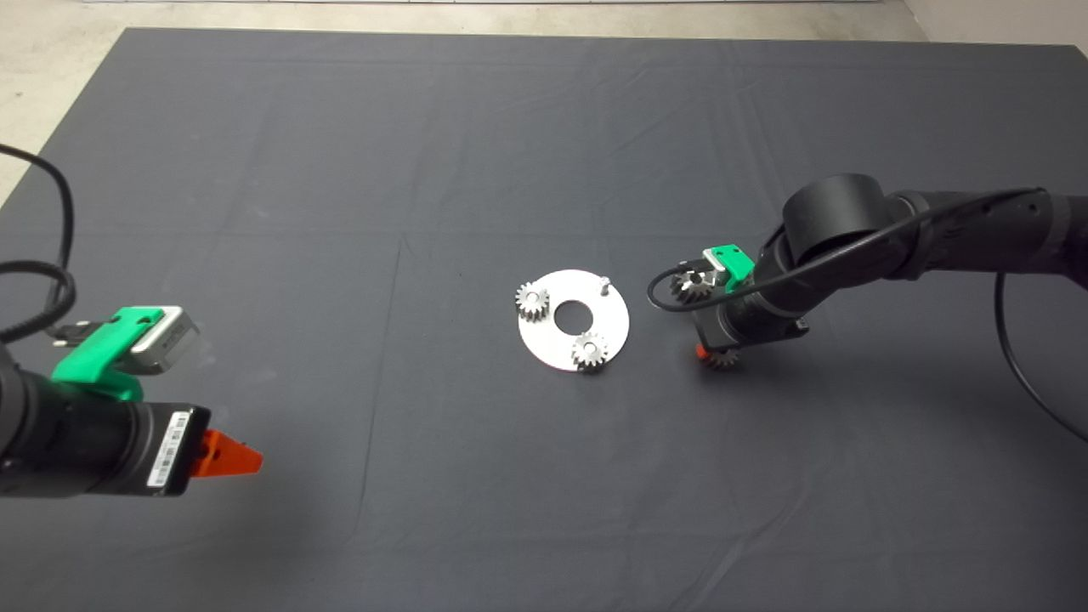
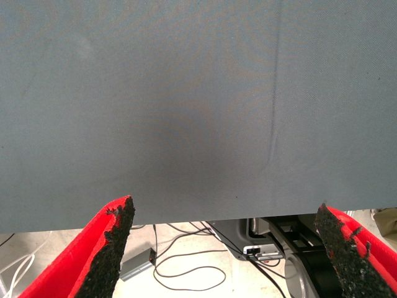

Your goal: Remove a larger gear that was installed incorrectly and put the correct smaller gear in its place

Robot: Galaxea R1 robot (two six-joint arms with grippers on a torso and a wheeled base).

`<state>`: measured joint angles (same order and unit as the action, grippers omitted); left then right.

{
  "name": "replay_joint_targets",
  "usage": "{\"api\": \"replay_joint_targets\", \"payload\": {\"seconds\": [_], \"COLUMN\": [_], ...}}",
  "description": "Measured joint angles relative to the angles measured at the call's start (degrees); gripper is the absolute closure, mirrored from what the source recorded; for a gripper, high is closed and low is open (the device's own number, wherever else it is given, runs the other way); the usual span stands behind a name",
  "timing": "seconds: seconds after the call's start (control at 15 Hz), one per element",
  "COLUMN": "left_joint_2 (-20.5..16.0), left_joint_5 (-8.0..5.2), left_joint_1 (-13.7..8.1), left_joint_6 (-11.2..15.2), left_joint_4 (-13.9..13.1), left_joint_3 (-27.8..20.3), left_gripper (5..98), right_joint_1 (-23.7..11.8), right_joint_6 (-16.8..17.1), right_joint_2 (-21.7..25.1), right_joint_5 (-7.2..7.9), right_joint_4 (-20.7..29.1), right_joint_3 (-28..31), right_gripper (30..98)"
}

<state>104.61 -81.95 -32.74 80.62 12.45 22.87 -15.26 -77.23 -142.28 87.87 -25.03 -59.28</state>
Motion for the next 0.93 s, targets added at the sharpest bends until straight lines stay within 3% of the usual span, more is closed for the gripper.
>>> {"api": "replay_joint_targets", "payload": {"seconds": [0.93], "left_joint_2": [0.0], "left_joint_5": [-0.11], "left_joint_1": [0.0], "left_joint_6": [-0.1], "left_joint_4": [0.0], "left_joint_3": [0.8], "left_gripper": [29.2], "right_joint_1": [0.0], "right_joint_6": [0.0], "right_joint_2": [-0.8], "right_joint_5": [0.66], "right_joint_4": [0.0], "right_joint_3": [-0.4], "right_gripper": [89.6]}}
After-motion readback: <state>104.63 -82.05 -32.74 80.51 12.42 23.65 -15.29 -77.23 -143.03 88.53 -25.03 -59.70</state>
